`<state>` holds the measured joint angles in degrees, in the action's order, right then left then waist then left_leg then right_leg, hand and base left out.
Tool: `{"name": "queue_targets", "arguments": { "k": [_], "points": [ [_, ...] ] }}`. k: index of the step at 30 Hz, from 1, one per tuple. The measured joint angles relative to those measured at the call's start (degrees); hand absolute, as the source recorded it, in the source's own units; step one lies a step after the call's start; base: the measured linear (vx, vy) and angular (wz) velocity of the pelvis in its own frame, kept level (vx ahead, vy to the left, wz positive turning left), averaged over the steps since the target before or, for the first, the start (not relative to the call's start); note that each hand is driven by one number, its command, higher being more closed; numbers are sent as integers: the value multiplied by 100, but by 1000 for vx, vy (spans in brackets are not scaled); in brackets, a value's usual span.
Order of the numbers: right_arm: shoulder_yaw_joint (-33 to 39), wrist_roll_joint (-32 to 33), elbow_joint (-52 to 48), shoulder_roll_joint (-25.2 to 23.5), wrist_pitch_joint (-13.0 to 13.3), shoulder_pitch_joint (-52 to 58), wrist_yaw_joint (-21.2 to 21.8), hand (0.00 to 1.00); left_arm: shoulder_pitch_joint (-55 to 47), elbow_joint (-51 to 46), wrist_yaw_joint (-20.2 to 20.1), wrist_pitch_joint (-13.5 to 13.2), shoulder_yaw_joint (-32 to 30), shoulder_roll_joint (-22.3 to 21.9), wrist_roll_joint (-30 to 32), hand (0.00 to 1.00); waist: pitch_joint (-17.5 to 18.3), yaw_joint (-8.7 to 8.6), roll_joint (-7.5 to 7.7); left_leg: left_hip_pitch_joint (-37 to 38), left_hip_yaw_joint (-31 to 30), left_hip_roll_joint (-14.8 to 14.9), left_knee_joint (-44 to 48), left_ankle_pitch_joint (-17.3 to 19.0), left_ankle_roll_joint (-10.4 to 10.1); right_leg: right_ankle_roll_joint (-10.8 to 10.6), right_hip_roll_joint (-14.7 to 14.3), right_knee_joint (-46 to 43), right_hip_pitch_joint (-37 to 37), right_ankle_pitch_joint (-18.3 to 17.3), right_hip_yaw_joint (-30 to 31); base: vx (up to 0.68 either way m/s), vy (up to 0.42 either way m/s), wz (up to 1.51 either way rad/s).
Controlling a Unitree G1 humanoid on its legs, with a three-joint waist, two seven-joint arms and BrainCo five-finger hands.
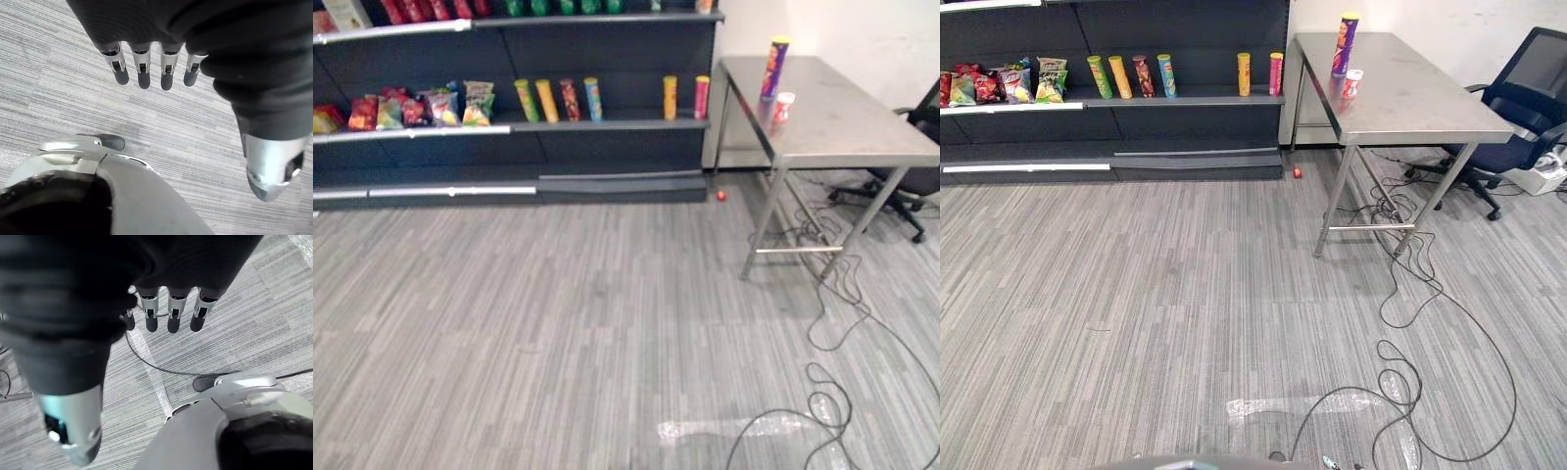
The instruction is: Put the gum and the chips on the shelf.
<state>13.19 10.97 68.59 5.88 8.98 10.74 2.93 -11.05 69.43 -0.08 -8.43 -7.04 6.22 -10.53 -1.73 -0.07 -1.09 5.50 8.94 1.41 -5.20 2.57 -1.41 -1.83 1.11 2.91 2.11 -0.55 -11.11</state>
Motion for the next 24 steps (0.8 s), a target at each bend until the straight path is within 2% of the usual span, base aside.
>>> {"name": "queue_targets", "arguments": {
  "k": [4, 10, 17, 24],
  "points": [
    [5, -102, 0, -5, 0, -64, -7, 0, 20, 34, 0, -62, 5, 5, -48, 0, -72, 1, 16, 199, 94, -5, -2, 69, -102, -42, 5, 103, 229, 15, -4, 55, 9, -5],
    [217, -83, 4, -46, -2, -101, 14, 0, 66, 104, 1, -100, 13, 2, -43, 0, -111, 2, 0, 190, 148, 5, -2, 70, -102, -80, -2, 116, 220, -9, 8, -34, -18, -1],
    [269, 303, 5, -61, -14, -64, 98, 0, 63, 114, -3, -100, 53, -5, -42, 0, -160, 13, 15, 213, 261, 31, -7, 70, -99, -107, -21, 147, 210, -27, 51, -93, -30, -5],
    [420, 316, 31, -83, -16, -52, 136, 0, 61, 126, -14, -101, 59, -14, -49, 0, -154, 12, 13, 187, 297, 31, -47, 71, -93, -120, -17, 201, 211, -1, 30, -18, -8, -3]
  ]
}}
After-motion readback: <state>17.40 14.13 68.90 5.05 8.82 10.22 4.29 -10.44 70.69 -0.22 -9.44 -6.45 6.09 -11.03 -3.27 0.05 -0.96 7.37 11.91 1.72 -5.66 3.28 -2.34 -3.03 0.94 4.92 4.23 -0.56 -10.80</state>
